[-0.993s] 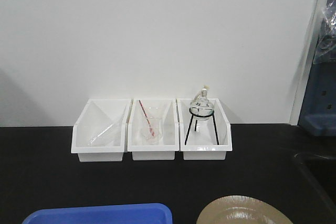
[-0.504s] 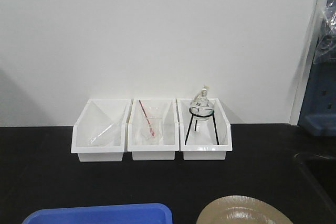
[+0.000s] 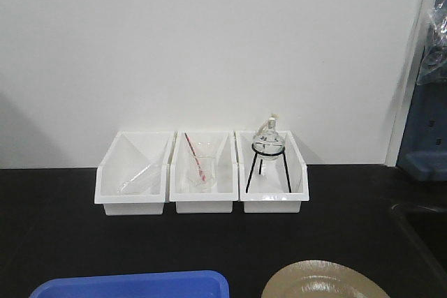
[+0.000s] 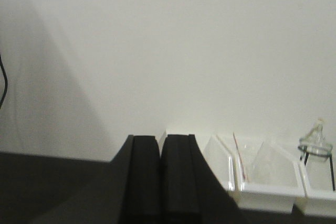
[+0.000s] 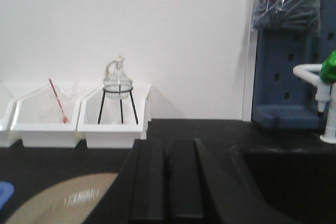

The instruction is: Place disk in tray to left cabinet

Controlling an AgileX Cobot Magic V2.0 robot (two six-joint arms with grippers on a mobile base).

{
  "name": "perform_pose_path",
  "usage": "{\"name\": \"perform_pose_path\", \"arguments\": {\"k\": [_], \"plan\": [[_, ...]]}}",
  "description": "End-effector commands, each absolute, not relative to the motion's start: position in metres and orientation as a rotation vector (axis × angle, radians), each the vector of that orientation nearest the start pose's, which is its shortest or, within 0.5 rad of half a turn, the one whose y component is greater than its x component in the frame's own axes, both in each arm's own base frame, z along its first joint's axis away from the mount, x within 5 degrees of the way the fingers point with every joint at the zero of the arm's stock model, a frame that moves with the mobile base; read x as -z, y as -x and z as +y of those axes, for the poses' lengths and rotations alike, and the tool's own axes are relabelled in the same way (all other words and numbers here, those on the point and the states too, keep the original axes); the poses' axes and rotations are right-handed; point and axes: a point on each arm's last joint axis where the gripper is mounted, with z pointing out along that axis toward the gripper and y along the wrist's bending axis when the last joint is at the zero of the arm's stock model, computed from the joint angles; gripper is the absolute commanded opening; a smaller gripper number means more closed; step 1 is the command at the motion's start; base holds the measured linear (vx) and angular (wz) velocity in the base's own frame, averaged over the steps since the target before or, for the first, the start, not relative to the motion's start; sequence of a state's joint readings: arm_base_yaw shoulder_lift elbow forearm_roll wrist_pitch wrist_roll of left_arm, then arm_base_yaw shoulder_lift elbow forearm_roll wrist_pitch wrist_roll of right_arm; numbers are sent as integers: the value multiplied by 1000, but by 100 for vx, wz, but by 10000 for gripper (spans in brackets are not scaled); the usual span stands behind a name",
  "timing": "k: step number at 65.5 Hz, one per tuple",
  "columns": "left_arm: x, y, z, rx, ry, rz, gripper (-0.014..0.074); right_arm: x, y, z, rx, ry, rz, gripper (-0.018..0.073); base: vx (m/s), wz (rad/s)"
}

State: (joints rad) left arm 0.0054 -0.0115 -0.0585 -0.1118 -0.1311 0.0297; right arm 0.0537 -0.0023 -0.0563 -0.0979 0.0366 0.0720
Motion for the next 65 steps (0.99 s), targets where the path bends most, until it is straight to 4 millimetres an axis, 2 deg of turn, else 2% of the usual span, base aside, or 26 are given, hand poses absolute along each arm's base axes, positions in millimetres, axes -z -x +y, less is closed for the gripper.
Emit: {"name": "perform_pose_path", "arguments": {"k": [1,8,16,27,36,43,54,60,65], "plan": [[-287,-37,1,33,45,1171,-7,-277,-48,2,-20,49,1337,-3,0,0],[-310,-42,0,19,12,1319,-7,-305,-52,2,-10,45,1406,-1,0,0],[-321,-53,-2,18,-6,1461,-7,-314,-67,2,-1,46,1512,2,0,0],[-307,-72,-2,22,-8,1607,5,-304,-92,3,-3,50,1638,17,0,0],[-300,-81,-2,23,-8,1670,57,-297,-107,4,-24,31,1709,66,0,0],[-298,-87,-2,23,-7,1697,150,-290,-118,5,-69,-15,1768,148,0,0],[-296,-90,-2,26,-5,1715,344,-278,-133,6,-90,-40,1863,345,0,0],[-296,-90,-2,26,-5,1716,406,-270,-142,7,-124,-84,1919,403,0,0],[-296,-90,-2,26,-4,1715,424,-261,-148,8,-199,-181,1988,424,0,0]]}}
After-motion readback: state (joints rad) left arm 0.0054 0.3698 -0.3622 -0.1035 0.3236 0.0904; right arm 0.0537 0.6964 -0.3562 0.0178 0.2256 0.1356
